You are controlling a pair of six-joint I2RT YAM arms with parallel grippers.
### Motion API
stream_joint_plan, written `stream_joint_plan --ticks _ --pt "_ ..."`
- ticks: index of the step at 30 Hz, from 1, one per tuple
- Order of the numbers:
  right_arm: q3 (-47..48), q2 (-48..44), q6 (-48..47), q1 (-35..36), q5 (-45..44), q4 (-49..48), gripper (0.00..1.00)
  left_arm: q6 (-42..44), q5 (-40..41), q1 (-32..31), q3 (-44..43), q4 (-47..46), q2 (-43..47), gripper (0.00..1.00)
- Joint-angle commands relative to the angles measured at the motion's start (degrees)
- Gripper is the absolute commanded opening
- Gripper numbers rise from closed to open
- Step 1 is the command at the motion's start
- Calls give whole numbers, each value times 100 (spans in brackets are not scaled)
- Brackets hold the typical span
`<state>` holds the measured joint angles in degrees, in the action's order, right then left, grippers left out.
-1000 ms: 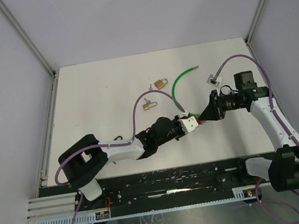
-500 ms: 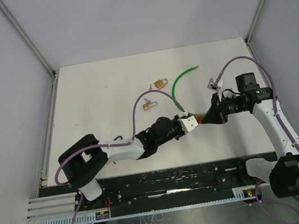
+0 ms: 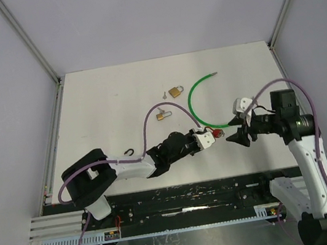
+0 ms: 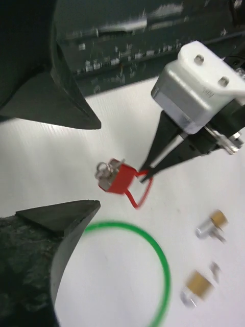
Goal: Lock with the key
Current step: Lock the lock.
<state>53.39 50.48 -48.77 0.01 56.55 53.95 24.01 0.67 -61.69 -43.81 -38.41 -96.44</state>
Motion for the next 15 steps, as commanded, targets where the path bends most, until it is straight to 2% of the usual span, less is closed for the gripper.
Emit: stream_joint_plan --ticks 1,3,4,5,7,11,15 --pt "-444 -883 -1886 34 478 -442 71 384 109 -160 50 -798 148 0" --pt "-746 -1088 -3606 34 899 133 80 438 89 -188 22 -730 118 0" --pt "-873 -1131 -4254 34 1023 275 82 461 83 -201 16 -728 110 0" --pt "-964 -1137 -4514 34 1097 266 81 476 66 -210 19 -726 107 0" --pt "-999 -978 -4722 34 1119 247 74 496 29 -216 14 -713 113 0" --pt "-822 -501 -5284 34 918 582 50 508 -39 -228 8 -696 100 0" --pt "-906 -412 -5486 38 978 559 40 514 -63 -229 -7 -668 91 0"
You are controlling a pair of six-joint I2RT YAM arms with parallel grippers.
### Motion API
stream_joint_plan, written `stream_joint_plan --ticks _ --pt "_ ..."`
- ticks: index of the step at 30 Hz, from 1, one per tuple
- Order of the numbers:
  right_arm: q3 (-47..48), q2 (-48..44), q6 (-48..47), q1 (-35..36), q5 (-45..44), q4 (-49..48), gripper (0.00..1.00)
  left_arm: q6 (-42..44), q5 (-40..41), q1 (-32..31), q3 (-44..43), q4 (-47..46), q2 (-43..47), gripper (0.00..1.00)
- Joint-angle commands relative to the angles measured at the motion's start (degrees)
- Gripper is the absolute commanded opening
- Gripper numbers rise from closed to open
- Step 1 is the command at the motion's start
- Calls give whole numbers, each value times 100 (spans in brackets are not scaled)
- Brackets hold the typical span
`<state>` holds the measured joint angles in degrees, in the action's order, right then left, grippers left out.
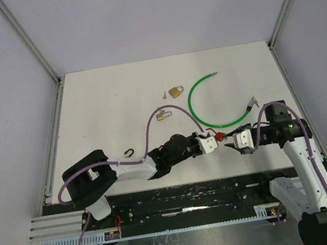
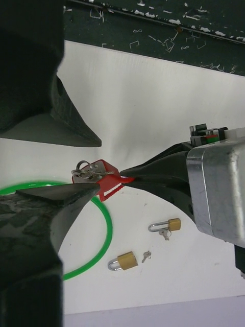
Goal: Lock with the key
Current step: Lock the lock.
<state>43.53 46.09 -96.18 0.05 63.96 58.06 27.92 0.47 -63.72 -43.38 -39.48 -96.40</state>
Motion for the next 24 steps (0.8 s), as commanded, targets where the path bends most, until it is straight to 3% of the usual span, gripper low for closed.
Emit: stream_joint_plan --ticks 1,8,18,24 --pt "48 6 -740 42 228 106 38 121 -50 -34 -53 -547 83 0" --pt "-11 -1 -528 173 148 -227 27 125 -120 -34 -93 -477 55 0" --pt "-38 196 -390 478 -134 -399 20 125 -173 -30 -131 -410 38 0" --pt "-8 156 -310 532 -222 -471 8 112 -185 -30 -138 -395 34 0"
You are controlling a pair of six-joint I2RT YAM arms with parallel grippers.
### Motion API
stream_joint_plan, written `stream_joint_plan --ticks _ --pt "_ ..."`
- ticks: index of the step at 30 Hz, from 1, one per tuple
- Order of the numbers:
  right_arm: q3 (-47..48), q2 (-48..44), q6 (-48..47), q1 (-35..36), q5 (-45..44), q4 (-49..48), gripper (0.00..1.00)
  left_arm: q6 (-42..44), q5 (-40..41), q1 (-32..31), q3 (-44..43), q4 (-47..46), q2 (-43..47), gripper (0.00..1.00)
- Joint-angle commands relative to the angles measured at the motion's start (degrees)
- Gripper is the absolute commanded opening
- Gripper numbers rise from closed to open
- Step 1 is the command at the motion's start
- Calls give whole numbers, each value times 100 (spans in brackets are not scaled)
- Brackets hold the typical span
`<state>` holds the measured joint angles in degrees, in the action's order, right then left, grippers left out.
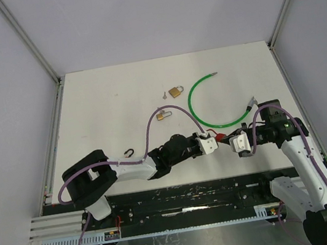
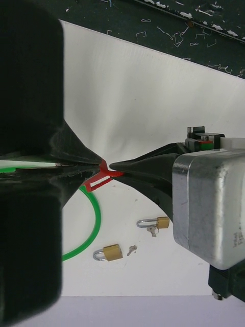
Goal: Lock with the key
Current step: Lock the lock.
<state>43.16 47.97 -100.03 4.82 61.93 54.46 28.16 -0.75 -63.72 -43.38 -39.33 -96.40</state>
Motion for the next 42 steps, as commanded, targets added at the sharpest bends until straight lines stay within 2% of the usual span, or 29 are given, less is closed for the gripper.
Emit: stream_joint_plan --ticks 1,4,9,21,22,23,26,27,29,30,31,33,35,42 --pt "45 -64 98 58 -15 -108 5 87 -73 -33 -148 -402 32 0" --pt "167 -201 283 55 96 -62 0 31 -28 -31 -176 -359 17 0" --pt "260 -515 433 54 262 33 0 -111 16 12 -180 -373 34 0" --pt "-53 -1255 1285 36 -312 -360 1 -555 -69 256 -95 -501 199 0" --pt "-79 -1307 1547 37 -366 -479 2 -530 -48 256 -87 -511 206 0" --pt "-106 -1366 2211 32 -449 -720 2 -497 -9 258 -65 -536 209 0" --pt "-186 -1386 4819 -4 -914 -2052 7 -376 168 218 32 -713 247 0" --pt "-201 -1356 5443 -61 -949 -2443 14 -282 307 175 75 -815 253 0" --pt "-209 -1245 6426 -336 -330 -2774 39 20 683 33 144 -1095 211 0" --pt "-220 -1163 6987 -522 2 -3022 47 194 924 -45 175 -1235 167 0" --pt "-251 -1090 7721 -724 308 -3321 51 332 1149 -119 193 -1392 119 0" --pt "-318 -898 9116 -1086 544 -3938 51 596 1574 -235 240 -1690 38 0" --pt "-298 -607 10010 -1271 542 -4159 47 771 1900 -305 296 -1990 -34 0" --pt "-246 293 10392 -1315 593 -3812 36 864 2197 -350 243 -2094 -151 0"
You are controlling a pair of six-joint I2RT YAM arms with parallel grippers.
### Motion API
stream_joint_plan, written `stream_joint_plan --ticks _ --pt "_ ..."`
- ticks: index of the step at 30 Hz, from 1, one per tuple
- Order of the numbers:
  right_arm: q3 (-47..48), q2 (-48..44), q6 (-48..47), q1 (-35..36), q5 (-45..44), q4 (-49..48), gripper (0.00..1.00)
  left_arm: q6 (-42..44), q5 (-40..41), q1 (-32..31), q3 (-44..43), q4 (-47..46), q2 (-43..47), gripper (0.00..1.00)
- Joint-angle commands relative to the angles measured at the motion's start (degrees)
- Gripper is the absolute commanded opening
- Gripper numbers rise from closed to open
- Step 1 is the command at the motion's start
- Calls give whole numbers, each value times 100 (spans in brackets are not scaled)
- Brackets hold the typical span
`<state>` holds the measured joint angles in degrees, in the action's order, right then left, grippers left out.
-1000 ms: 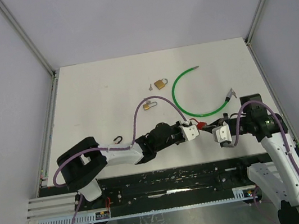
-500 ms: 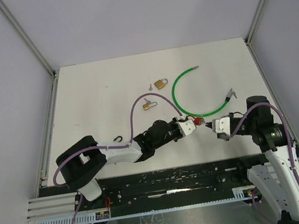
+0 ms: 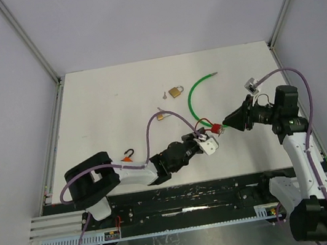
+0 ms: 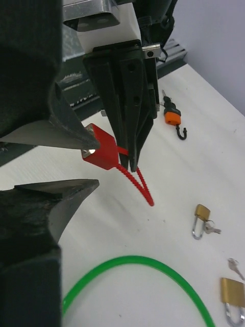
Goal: Lock with the key
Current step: Lock the lock.
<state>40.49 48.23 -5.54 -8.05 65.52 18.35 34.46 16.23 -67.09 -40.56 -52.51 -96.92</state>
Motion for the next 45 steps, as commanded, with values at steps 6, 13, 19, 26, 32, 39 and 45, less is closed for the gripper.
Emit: stream_joint_plan --ticks 6,13,19,26,32,39,45 --pt "4 591 1079 7 321 -174 32 282 771 -45 -115 -861 -234 0" --pt "-41 772 1129 340 130 -244 31 350 891 -83 -137 -963 -302 0" --pt "-6 920 956 513 -118 -95 31 398 1049 -104 -104 -1159 -332 0" --pt "-29 793 906 540 -69 -112 28 433 1110 -121 -122 -1218 -382 0" --pt "-12 781 768 554 -216 1 30 465 1180 -132 -142 -1261 -419 0" --pt "47 768 654 565 -240 101 34 490 1268 -141 -162 -1308 -462 0" --pt "65 716 553 654 -338 75 25 524 1261 -157 -161 -1314 -473 0"
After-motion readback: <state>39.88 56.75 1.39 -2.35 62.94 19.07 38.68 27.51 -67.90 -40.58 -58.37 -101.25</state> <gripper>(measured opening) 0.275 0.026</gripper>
